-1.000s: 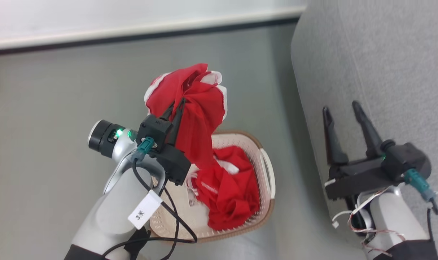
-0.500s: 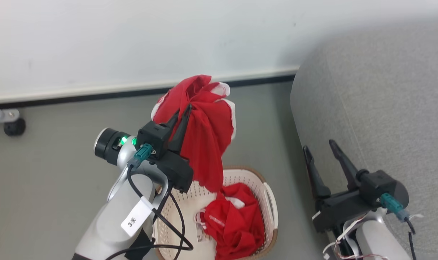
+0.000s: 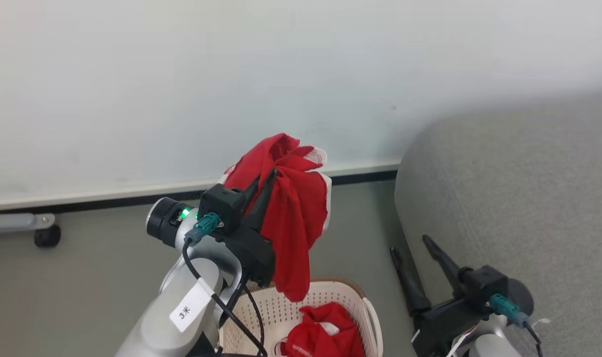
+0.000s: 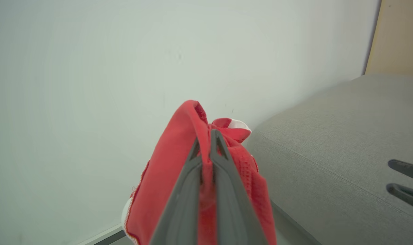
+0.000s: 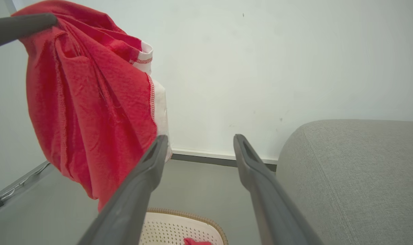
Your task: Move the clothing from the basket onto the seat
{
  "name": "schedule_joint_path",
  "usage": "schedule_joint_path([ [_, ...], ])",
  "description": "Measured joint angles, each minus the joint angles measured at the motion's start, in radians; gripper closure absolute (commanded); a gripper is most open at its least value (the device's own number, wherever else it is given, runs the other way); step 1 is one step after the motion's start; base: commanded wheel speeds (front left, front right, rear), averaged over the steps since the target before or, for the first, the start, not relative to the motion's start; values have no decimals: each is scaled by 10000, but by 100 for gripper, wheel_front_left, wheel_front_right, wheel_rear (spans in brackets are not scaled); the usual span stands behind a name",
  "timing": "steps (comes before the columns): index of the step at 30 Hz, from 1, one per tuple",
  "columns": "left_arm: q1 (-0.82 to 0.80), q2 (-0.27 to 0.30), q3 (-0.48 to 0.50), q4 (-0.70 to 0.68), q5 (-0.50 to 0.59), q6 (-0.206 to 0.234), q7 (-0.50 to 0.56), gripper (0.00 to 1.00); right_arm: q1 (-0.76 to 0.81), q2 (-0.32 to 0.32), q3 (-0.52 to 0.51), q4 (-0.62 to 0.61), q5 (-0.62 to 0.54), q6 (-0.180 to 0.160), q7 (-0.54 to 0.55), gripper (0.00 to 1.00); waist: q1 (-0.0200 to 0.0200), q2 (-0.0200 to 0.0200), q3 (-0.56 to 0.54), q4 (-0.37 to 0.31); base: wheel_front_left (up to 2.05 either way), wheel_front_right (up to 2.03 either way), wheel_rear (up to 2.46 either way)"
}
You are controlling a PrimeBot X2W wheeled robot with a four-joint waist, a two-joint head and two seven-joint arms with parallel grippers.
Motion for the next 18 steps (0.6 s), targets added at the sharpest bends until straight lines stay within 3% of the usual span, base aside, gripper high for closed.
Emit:
schedule_joint_path([
  [10,267,2,-796,-849,-456,182,604,100,39,151,1317,420,75,117,0,0,0,0,-1131,53,0,0,0],
  [18,267,0,-1620,-1779,-830,456,1141,100,-291,178,2102,918,368,117,2,0,2,1,-1409,214,0,0,0],
])
